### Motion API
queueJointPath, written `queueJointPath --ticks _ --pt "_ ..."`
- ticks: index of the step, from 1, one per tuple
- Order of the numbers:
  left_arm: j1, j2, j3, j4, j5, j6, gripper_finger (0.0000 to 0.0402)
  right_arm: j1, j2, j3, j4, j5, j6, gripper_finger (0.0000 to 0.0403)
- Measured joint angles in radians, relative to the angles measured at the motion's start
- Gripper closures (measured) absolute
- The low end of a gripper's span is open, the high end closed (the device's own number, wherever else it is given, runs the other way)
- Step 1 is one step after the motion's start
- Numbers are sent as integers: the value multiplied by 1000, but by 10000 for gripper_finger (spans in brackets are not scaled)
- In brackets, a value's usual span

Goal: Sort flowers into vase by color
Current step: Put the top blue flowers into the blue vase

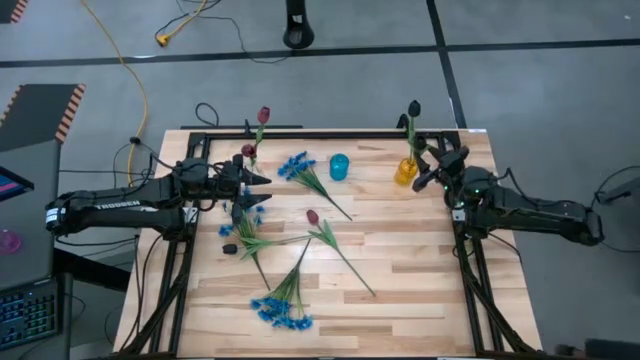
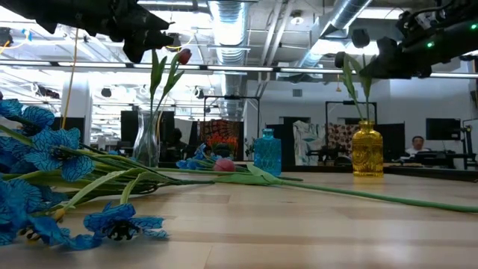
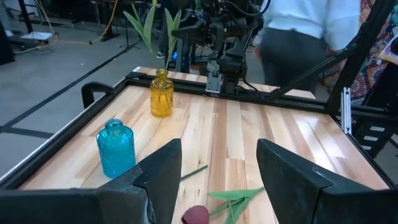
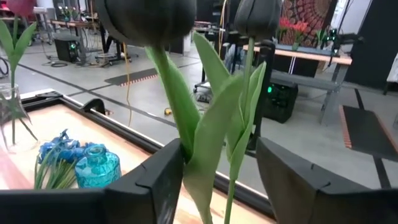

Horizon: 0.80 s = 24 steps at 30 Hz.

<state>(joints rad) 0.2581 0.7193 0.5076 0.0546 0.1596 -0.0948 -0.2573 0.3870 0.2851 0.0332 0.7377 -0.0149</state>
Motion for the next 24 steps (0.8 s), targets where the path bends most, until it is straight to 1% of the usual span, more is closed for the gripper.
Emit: queueJointPath --ticks 6,9,13,16,21,24 --pt "0 0 9 -12 0 -23 205 0 0 0 -30 0 18 163" --pt "-5 0 47 -79 -6 -28 205 6 0 0 -29 -6 18 163" --pt "-32 0 99 -187 -64 -32 205 32 -2 2 -29 -6 16 163" --pt "-56 0 118 -220 -98 -79 205 57 -2 19 -30 -7 15 163" --pt "-99 1 118 -225 -101 -193 205 101 -2 56 -29 -7 15 163" --pt "-125 3 118 -225 -101 -226 205 123 -2 64 -28 -7 15 163"
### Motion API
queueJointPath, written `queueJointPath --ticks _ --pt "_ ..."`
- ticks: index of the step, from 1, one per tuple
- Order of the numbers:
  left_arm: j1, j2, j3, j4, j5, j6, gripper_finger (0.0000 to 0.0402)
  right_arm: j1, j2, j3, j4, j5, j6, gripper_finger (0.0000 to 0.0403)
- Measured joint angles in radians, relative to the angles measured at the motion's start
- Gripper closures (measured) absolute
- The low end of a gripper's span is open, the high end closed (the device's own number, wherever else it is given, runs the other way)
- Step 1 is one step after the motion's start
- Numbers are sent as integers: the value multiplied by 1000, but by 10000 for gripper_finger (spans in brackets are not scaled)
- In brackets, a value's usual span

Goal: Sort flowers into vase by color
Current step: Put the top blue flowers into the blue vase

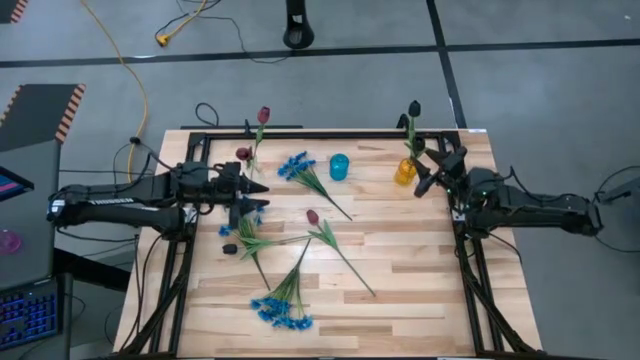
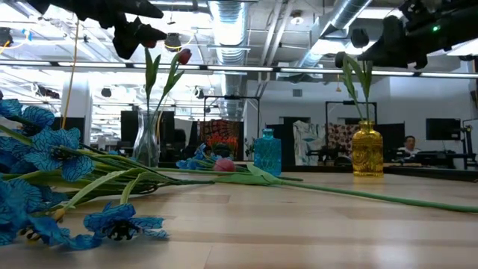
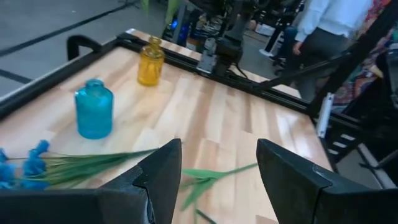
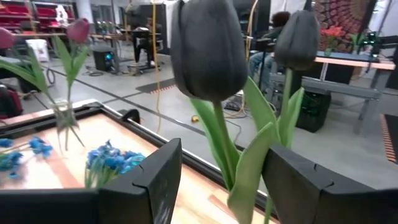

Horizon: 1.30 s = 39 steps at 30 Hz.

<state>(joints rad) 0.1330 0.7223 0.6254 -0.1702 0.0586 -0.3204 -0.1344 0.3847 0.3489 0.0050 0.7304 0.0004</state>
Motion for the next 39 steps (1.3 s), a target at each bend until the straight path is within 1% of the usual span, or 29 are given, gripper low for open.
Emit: queueJointPath --ticks 8,11,17,22,27,32,36,39 --pt "-41 -9 0 5 15 -2 205 70 0 0 1 -1 0 163" --pt "-57 -22 0 4 42 21 205 102 0 0 3 -1 -1 163" --pt "-98 -65 0 -1 46 28 205 159 0 0 44 1 -34 163" --pt "-144 -78 0 -8 4 29 205 208 0 0 108 1 -35 163" --pt "-181 -72 0 -30 -45 62 205 247 0 0 119 1 -36 163" --pt "-199 -68 -1 -28 -74 64 205 274 0 0 200 1 -38 163" --pt "-201 -68 -34 3 -84 65 205 303 5 0 287 1 -38 163" --pt "-201 -65 -55 7 -117 48 205 328 26 0 311 1 -38 163"
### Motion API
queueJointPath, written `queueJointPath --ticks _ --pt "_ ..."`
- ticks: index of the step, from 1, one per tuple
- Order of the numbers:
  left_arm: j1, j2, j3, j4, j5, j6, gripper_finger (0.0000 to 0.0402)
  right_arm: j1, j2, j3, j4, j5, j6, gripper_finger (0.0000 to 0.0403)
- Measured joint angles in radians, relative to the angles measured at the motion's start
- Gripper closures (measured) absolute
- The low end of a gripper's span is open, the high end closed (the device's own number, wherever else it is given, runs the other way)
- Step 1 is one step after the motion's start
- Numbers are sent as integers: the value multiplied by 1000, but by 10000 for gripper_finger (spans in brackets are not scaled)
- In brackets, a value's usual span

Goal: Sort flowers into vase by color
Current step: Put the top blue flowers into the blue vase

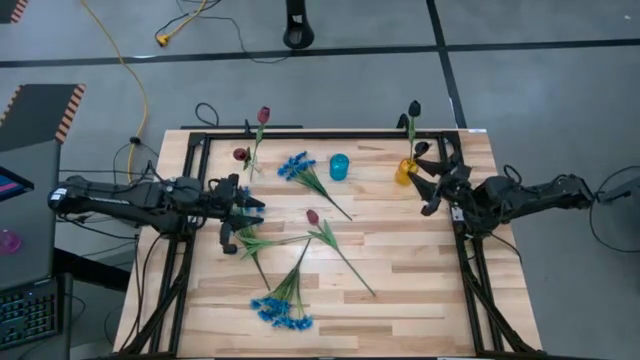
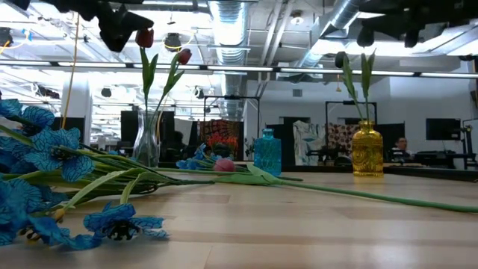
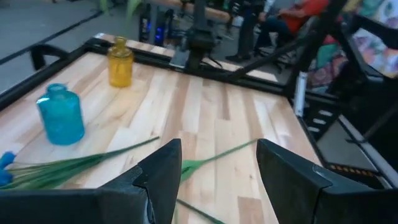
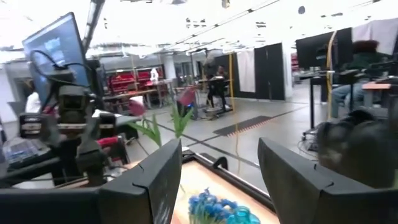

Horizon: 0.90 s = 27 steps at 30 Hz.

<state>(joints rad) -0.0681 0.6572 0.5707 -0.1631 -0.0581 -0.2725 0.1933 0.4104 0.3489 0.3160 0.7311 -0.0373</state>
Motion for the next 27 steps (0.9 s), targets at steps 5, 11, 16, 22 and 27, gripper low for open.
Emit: queueJointPath --ticks 5,11,16,22,27 --pt "0 23 -45 58 -45 -42 205 30 96 35 21 0 4 163" --pt "0 97 -96 193 -58 -42 205 40 336 177 -9 0 2 163" --pt "0 199 -123 314 -63 -18 205 22 549 315 -84 9 3 163" --pt "0 317 -124 466 -59 49 205 -22 790 448 -109 8 3 163" --pt "0 362 -124 539 -55 77 205 -73 967 554 -111 -3 4 163"
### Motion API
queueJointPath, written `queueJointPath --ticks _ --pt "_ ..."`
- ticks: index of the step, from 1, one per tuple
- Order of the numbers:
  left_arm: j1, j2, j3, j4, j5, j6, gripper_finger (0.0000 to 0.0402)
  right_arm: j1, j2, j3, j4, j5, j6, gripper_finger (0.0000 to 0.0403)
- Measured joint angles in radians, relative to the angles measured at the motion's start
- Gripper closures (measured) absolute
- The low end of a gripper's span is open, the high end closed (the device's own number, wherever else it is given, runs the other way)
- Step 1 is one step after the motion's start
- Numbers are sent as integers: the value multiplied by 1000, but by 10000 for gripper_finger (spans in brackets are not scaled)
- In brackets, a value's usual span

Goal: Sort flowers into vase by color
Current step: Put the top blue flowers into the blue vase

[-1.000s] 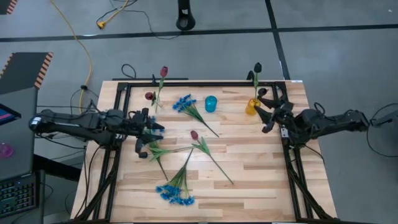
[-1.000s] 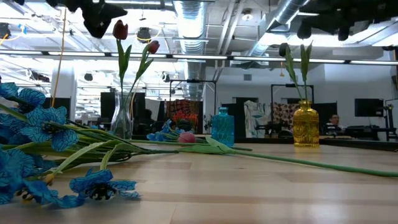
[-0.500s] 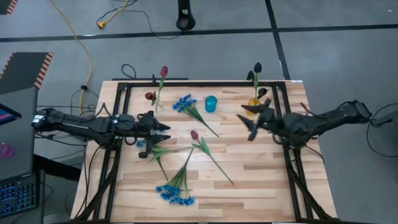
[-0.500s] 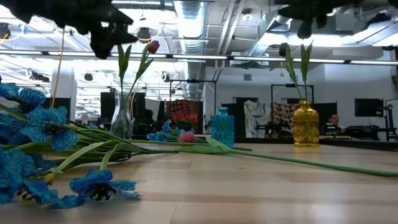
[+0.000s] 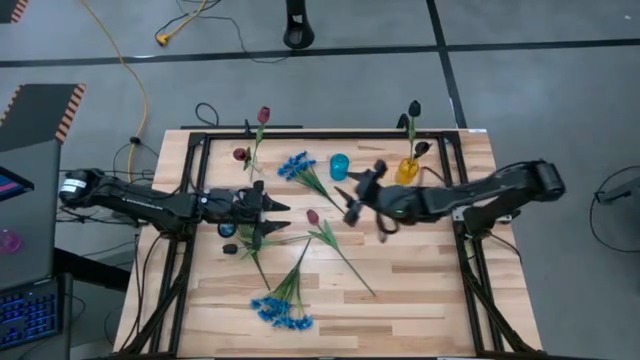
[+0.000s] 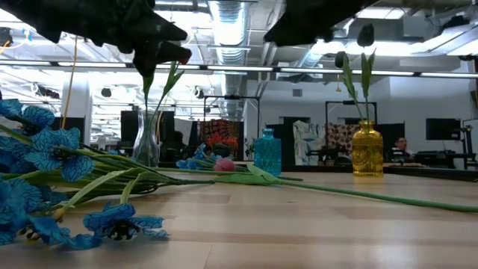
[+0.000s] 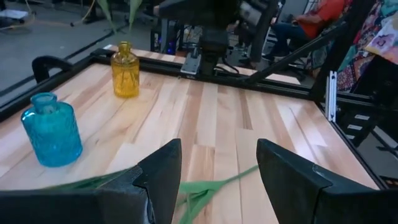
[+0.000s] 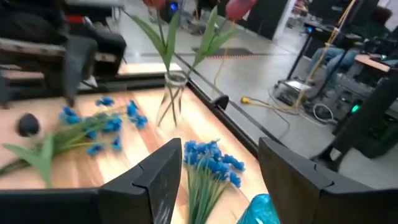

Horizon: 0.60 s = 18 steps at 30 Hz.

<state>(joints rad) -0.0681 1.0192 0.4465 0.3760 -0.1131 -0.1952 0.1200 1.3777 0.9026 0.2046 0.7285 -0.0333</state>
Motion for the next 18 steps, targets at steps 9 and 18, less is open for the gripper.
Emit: queueJointPath --ticks 9,18 --pt "0 6 0 2 18 -8 205 -105 279 308 -365 -146 172 163" --pt "0 6 0 0 21 -2 205 -191 522 563 -645 -281 246 163"
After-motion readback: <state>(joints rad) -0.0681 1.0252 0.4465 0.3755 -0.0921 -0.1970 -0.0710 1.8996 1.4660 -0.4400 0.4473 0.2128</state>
